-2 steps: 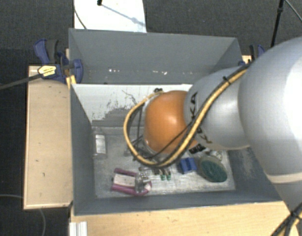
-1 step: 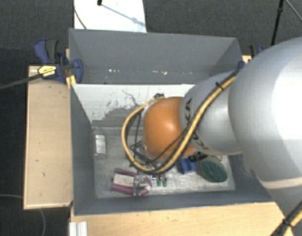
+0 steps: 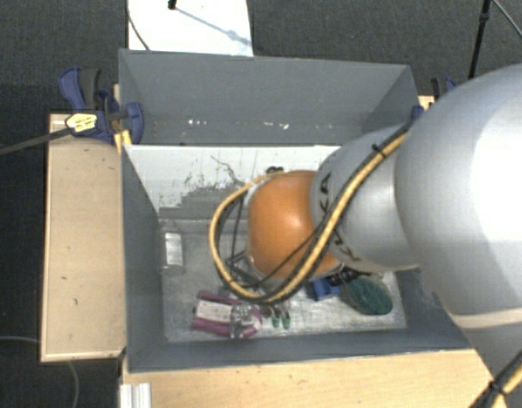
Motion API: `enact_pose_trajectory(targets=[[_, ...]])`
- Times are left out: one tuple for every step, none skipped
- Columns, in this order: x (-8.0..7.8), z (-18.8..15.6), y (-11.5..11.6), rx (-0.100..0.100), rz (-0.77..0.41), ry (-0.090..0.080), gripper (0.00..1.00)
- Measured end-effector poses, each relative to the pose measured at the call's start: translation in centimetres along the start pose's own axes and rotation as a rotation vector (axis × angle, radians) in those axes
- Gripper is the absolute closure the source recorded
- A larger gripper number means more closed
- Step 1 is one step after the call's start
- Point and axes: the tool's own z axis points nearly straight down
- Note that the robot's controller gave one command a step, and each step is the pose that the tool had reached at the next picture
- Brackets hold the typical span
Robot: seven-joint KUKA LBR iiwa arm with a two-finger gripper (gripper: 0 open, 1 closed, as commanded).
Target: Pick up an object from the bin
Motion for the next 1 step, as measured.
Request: enact_pose_trajectory(targets=[[-1.26, -12.48, 0.28, 0.000, -0.415, -0.017, 1.00]])
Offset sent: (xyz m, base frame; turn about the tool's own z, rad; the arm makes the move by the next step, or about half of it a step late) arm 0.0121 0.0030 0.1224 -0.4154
